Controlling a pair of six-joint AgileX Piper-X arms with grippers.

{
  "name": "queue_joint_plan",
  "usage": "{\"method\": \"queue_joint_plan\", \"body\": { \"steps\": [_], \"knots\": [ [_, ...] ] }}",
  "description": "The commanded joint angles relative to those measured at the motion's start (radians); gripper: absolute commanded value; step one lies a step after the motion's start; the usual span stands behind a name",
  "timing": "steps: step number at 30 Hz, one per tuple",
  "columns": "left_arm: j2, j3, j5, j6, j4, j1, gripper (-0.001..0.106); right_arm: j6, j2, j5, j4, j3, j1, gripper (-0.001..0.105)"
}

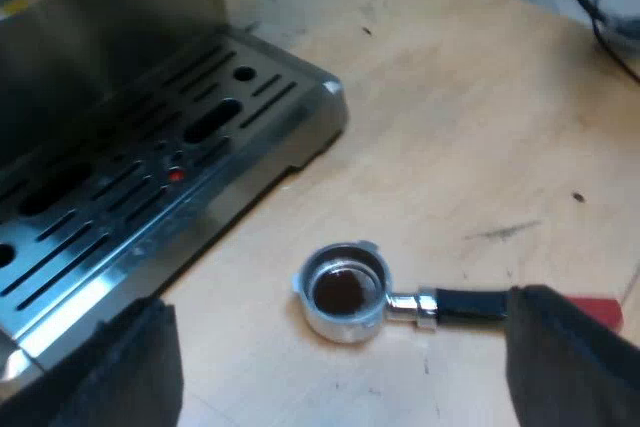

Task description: Put the handle in the coffee machine

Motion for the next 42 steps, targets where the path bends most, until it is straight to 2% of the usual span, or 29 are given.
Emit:
{"method": "queue_joint_plan", "body": {
  "steps": [1,6,11,12,14,18,25,36,42],
  "knots": [
    [0.05,-0.006,0.008,0.046,-0.001,-0.091,0.068,-0.016,0.03,-0.023,0.008,-0.031,0.019,0.043],
    [0.135,-0.006,0.027,0.074,-0.001,-0.187,0.068,-0.012,0.107,-0.023,0.005,-0.068,0.1,0.043],
    [0.215,-0.003,0.027,0.079,-0.008,-0.235,0.068,0.04,0.161,-0.023,-0.009,-0.069,0.203,0.043],
    [0.241,-0.001,0.027,0.099,-0.012,-0.24,0.068,0.056,0.174,-0.017,-0.016,-0.069,0.237,0.043],
    [0.272,0.011,0.027,0.103,-0.034,-0.239,0.068,0.105,0.193,0.011,-0.034,-0.069,0.304,0.043],
    [0.286,0.032,0.027,0.103,-0.081,-0.239,0.068,0.157,0.237,0.075,-0.073,-0.069,0.424,0.043],
    [0.286,0.037,0.027,0.103,-0.072,-0.239,0.068,0.27,0.341,0.212,-0.135,-0.061,0.633,0.043],
    [0.307,0.037,0.027,0.103,-0.015,-0.239,0.068,0.44,0.482,0.226,-0.251,0.033,0.75,0.043],
    [0.361,0.037,0.027,0.103,-0.006,-0.239,0.068,0.443,0.572,0.224,-0.285,0.042,0.757,0.04]
  ]
}}
